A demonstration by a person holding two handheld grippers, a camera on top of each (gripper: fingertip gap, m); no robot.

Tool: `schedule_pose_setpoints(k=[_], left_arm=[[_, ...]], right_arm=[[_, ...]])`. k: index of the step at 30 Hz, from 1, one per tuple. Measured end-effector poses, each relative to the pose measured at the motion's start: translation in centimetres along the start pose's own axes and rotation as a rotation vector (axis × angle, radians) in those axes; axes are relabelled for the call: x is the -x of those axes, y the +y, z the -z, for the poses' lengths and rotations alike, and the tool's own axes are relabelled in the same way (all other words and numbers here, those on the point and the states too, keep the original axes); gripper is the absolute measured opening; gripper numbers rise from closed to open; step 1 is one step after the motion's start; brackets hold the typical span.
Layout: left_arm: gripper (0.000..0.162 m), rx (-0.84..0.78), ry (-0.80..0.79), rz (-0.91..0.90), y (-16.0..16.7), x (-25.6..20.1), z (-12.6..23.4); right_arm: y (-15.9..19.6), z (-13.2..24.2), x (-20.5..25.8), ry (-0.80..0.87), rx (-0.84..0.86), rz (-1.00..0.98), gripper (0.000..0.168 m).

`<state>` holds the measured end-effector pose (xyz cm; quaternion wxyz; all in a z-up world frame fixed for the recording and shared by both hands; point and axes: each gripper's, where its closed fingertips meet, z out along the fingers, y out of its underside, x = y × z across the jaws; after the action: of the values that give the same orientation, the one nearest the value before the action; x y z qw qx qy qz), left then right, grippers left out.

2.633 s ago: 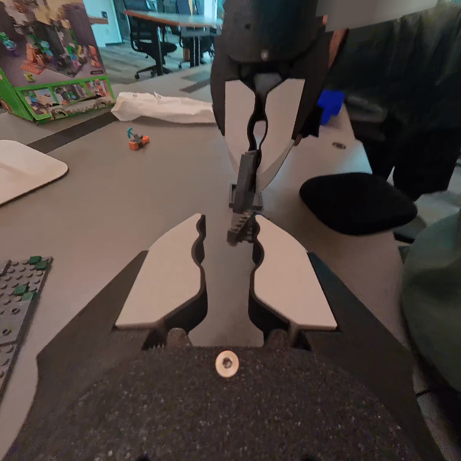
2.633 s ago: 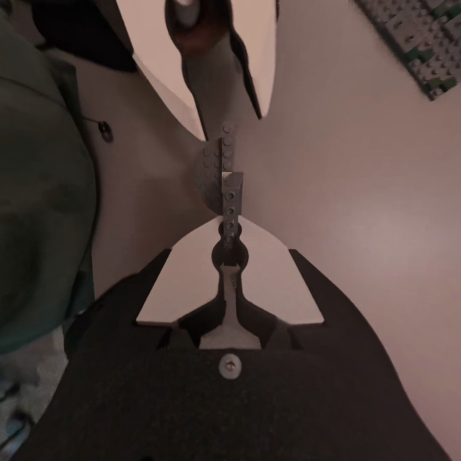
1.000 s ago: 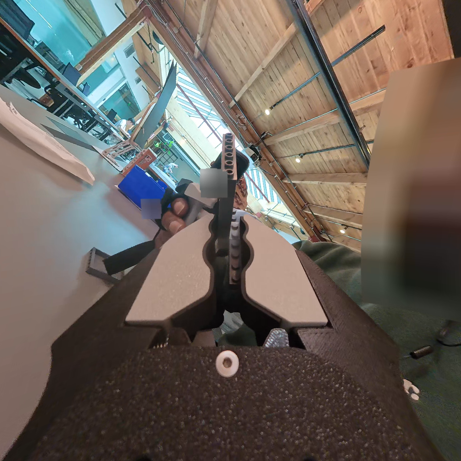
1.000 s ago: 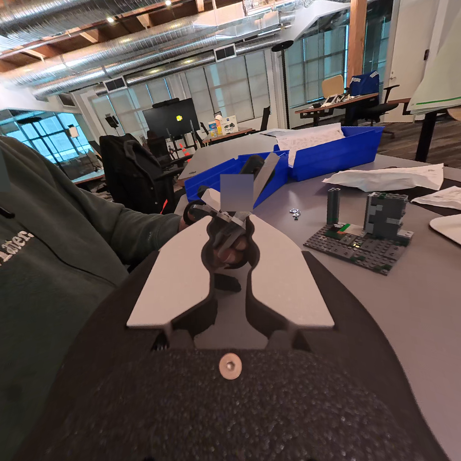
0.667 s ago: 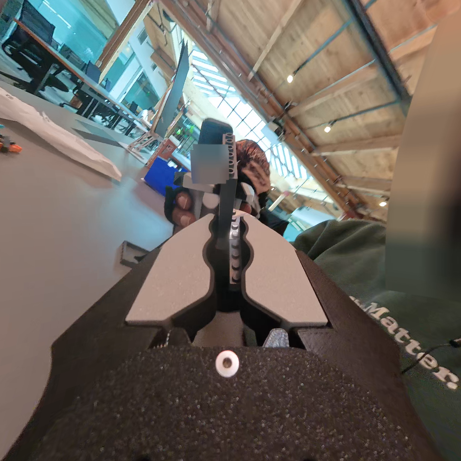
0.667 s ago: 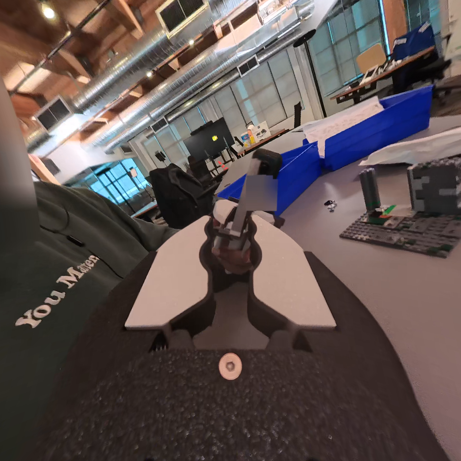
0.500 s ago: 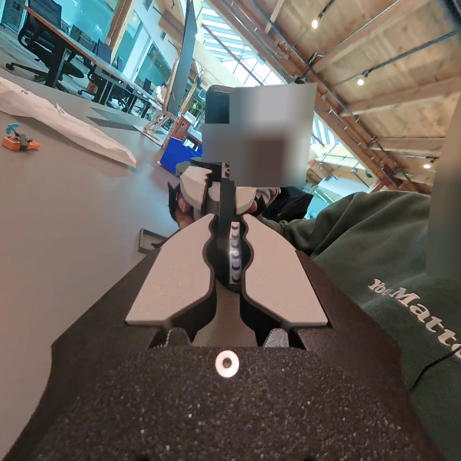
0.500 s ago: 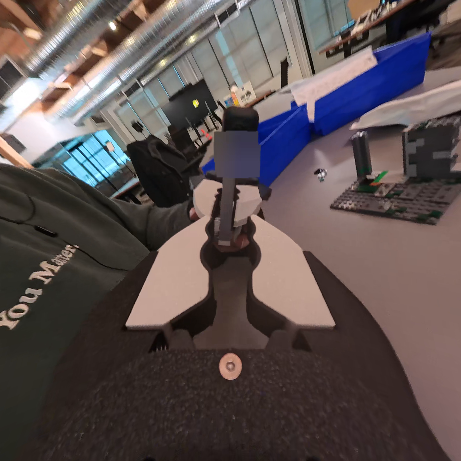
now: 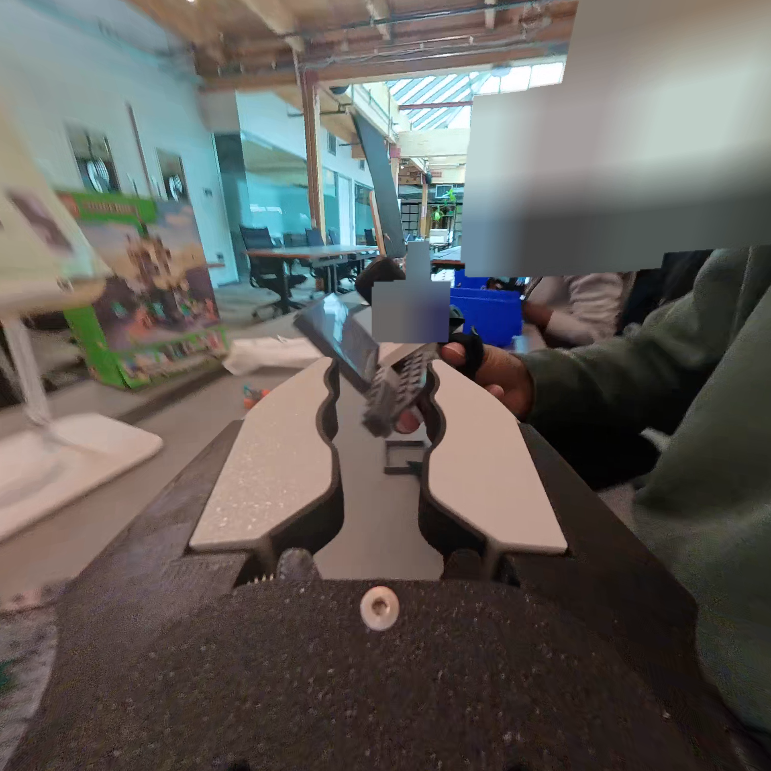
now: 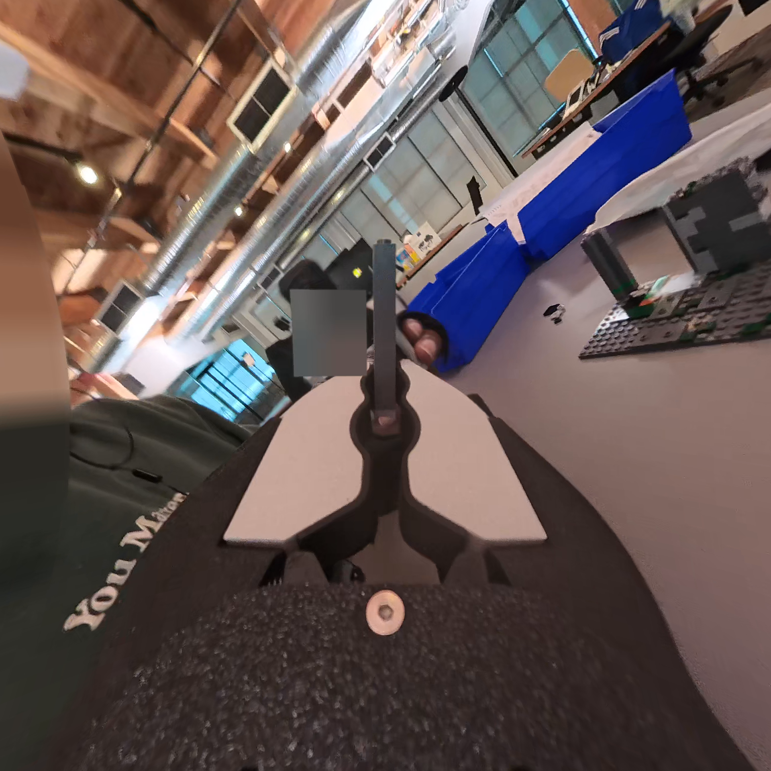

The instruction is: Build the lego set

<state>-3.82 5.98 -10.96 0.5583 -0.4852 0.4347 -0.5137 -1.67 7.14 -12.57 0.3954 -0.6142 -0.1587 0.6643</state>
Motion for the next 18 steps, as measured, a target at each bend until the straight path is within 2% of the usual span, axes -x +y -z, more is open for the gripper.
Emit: schedule_pose_setpoints(k=[2, 6, 11, 18], left_arm=[[0.037, 0.023, 0.005, -0.126, 0.0, -0.7, 0.0], [0.035, 0.115, -0.042, -0.264, 1.5, -0.6, -0.2], [0.010, 0.175, -0.092, -0.529, 2.1, -1.1, -0.5], [0.005, 0.194, -0.025, -0.610, 2.2, -2.5, -0.2]], right_arm=[[-0.3, 0.2, -0.4, -0.007, -0.025, -0.047, 0.008], [0.2, 0.3, -0.4, -0.022, 0.010, -0.103, 0.007], [1.0, -0.1, -0.4, -0.033, 0.031, -0.182, 0.007], [1.8, -0.1, 0.5, -0.049, 0.107, -0.165, 0.008]])
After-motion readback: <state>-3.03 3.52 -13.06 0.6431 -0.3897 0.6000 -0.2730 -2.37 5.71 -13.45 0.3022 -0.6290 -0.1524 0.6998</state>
